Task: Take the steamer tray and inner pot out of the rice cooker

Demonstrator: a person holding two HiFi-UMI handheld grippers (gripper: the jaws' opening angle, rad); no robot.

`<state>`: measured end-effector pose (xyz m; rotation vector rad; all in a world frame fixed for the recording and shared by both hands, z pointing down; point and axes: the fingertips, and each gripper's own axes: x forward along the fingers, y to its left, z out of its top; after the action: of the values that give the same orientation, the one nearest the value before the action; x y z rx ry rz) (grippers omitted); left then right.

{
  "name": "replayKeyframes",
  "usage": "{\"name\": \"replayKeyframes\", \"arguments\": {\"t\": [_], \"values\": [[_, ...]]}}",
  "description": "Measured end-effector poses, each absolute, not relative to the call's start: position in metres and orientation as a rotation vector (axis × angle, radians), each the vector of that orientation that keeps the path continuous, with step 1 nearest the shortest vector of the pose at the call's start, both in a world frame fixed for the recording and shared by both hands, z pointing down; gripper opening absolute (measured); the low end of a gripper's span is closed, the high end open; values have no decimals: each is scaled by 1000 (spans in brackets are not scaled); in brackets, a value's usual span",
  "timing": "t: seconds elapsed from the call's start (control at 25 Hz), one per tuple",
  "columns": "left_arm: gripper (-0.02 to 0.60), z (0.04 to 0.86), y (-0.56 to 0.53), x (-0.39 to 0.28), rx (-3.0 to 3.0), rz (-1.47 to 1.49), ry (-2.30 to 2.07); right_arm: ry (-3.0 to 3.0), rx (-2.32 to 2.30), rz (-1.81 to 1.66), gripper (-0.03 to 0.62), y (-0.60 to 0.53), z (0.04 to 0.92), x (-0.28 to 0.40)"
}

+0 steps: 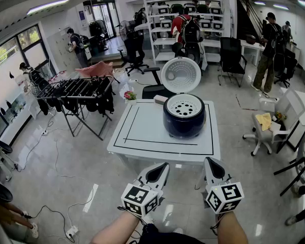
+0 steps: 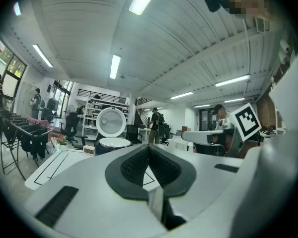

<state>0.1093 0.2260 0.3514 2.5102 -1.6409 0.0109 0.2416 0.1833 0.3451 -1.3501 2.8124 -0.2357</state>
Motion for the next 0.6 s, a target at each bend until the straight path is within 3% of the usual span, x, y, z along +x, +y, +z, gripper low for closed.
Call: {"name": "replayKeyframes", "arguments": {"t": [0.6], "values": [[2,354,219,86,2484,22,-1673,2810,-1264,-269,2,180,345,216]]}}
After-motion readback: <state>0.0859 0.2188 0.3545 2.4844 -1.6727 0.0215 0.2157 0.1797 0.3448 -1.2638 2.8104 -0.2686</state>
